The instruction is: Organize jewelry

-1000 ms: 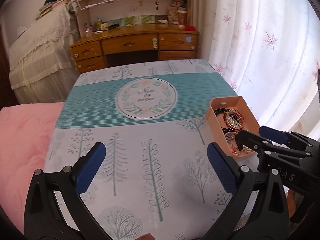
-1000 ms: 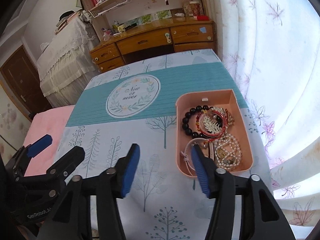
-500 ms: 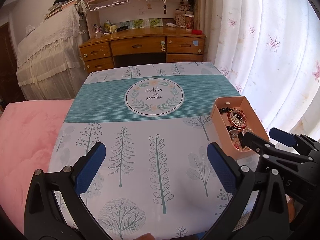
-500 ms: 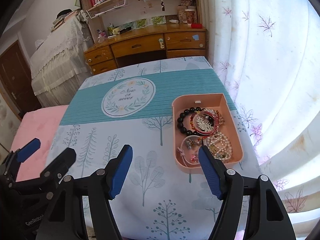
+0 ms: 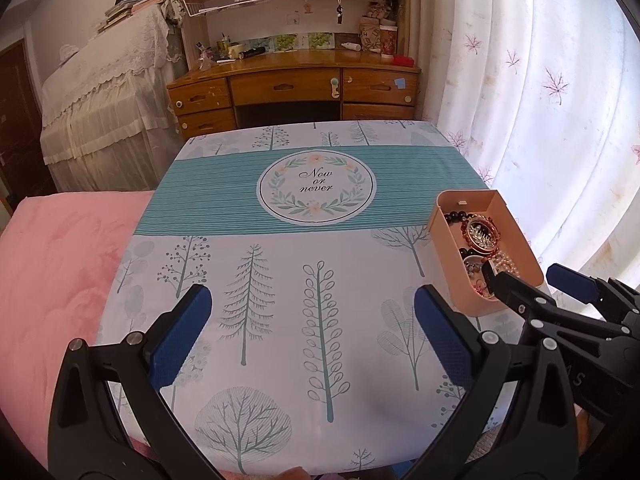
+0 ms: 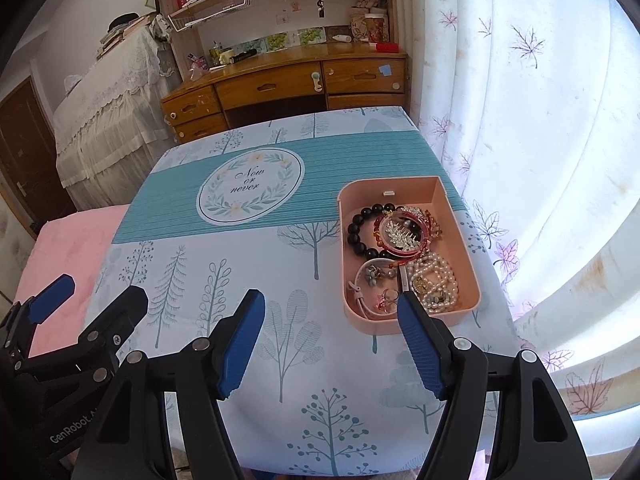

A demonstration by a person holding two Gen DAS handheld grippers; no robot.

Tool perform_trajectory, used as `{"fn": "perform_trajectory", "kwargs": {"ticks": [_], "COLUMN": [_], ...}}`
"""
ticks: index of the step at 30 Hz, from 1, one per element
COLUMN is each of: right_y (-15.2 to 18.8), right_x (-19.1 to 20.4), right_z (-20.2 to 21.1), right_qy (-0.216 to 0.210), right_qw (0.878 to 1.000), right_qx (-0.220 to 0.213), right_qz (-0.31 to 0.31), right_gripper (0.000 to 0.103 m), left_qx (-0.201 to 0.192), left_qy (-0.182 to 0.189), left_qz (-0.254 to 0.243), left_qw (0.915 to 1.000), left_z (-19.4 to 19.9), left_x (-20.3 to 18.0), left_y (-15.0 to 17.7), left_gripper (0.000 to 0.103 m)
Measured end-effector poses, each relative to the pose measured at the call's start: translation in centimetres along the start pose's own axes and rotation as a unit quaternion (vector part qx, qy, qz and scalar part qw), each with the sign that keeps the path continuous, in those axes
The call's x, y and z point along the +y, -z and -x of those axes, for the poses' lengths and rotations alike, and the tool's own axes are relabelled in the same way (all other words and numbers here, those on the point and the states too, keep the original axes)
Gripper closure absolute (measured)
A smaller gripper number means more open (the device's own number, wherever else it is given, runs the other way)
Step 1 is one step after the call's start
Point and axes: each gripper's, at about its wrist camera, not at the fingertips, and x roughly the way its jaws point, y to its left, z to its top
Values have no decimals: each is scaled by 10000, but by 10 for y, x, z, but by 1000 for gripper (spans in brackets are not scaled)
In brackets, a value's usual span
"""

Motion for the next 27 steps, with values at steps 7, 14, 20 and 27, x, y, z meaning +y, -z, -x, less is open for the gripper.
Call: {"fn": "perform_trajectory", "kwargs": {"ticks": [7,14,20,27], "right_y": [1,1,1,2], "right_x": [0,-1,0,0], "right_z": [3,3,2,2], "right_qy": [9,5,9,12], "right_qw": [10000,10000,10000,10000], "right_qx": [5,11,26,34], "right_qz": [-11,-15,-22,-23], "right_gripper": [33,33,33,33], "left_qx": [14,43,54,66], "left_qy": [6,27,44,49], "left_qz": [17,42,44,48], "left_qw": [10000,10000,10000,10000], "left_z": [0,0,-1,-1], "left_x": [0,1,1,1], "left_y": [2,3,4,4], "left_gripper": [2,2,2,2]}}
